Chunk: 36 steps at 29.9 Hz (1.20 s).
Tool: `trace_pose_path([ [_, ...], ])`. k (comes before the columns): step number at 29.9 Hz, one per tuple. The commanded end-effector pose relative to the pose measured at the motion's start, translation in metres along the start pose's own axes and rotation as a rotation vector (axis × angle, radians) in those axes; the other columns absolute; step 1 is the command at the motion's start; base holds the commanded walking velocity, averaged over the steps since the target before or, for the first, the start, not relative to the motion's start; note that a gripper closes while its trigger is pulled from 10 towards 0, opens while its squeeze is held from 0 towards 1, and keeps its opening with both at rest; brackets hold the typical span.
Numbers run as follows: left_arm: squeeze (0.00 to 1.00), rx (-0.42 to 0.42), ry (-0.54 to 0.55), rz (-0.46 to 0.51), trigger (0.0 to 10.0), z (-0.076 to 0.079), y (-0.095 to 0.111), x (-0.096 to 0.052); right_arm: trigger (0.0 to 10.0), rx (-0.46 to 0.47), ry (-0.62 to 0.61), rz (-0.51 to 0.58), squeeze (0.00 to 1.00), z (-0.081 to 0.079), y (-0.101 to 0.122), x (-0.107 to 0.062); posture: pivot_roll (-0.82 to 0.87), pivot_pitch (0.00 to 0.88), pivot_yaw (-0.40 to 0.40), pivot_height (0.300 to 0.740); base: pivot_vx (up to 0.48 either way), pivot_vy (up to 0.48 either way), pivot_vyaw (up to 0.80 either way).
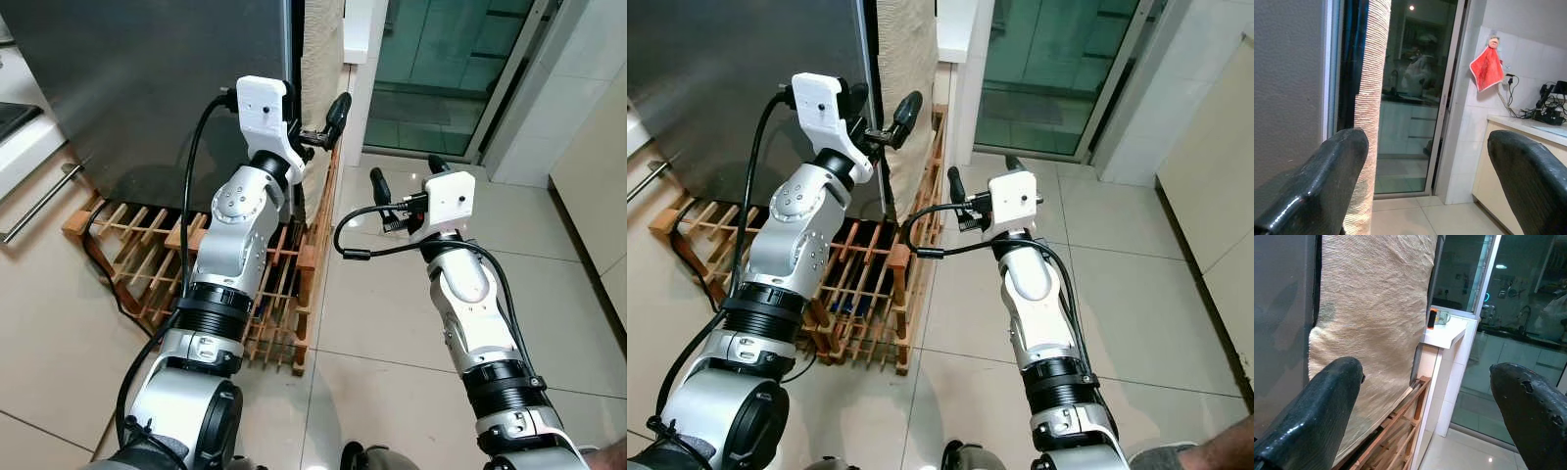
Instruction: Restocking fridge
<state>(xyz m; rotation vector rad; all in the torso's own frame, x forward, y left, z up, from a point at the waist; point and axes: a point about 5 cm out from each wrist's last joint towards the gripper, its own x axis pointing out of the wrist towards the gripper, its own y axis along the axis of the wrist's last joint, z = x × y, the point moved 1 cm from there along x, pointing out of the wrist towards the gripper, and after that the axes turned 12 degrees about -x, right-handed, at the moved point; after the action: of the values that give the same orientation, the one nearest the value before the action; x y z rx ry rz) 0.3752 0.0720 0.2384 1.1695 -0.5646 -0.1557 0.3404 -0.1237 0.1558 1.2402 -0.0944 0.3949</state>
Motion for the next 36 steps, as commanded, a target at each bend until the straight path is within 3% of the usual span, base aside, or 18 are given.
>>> trace_pose_path([
  [1, 0.00, 0.009, -0.015, -0.012, 10.0, 0.0023, 0.0004, 0.0019, 10.0, 0.003, -0.005, 0.021, 0.00, 0.0012, 0.0034, 0.0027, -0.07, 0.000, -0.004, 0.727, 0.000, 0.000, 0.00],
  [36, 0.00, 0.007, 0.011, -0.009, 10.0, -0.0028, 0.0040, 0.0033, 10.0, 0.001, -0.006, 0.023, 0.00, 0.0043, 0.0038, 0.0066, -0.06, 0.000, -0.017, 0.727, 0.000, 0.000, 0.00],
])
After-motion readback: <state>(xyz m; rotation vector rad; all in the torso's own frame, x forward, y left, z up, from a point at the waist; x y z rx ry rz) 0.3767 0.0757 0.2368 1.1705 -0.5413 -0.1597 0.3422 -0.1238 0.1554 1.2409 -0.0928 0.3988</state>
